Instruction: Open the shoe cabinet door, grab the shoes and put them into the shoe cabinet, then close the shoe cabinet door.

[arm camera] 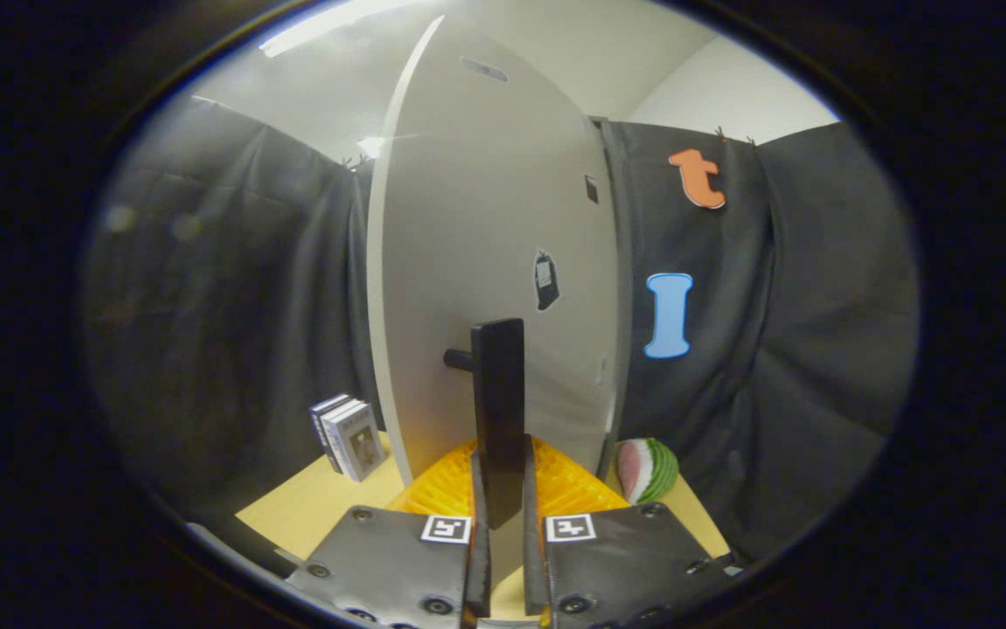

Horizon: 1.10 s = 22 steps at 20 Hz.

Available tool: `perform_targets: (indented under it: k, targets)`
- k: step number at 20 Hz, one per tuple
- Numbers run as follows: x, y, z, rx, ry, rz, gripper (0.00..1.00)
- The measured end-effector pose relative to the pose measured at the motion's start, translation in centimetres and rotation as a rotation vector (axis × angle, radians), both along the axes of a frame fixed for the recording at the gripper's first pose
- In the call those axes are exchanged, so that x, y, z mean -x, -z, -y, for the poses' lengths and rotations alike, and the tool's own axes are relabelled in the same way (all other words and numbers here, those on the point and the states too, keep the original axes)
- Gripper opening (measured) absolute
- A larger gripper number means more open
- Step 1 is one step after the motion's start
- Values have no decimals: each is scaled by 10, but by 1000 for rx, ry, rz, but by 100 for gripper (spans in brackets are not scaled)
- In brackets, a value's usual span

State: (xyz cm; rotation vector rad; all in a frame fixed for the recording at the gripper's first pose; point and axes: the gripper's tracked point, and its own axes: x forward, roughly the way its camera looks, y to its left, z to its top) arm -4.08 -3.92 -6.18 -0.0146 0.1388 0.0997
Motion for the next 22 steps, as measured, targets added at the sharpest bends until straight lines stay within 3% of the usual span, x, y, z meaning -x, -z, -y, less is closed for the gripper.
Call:
perform_targets:
  k: [13,17,22]
  targets:
    - [6,2,76,1,156,-16,14]
    - [3,1,98,-30,176,-13,9]
    - [2,3,108,-33,136,-19,8]
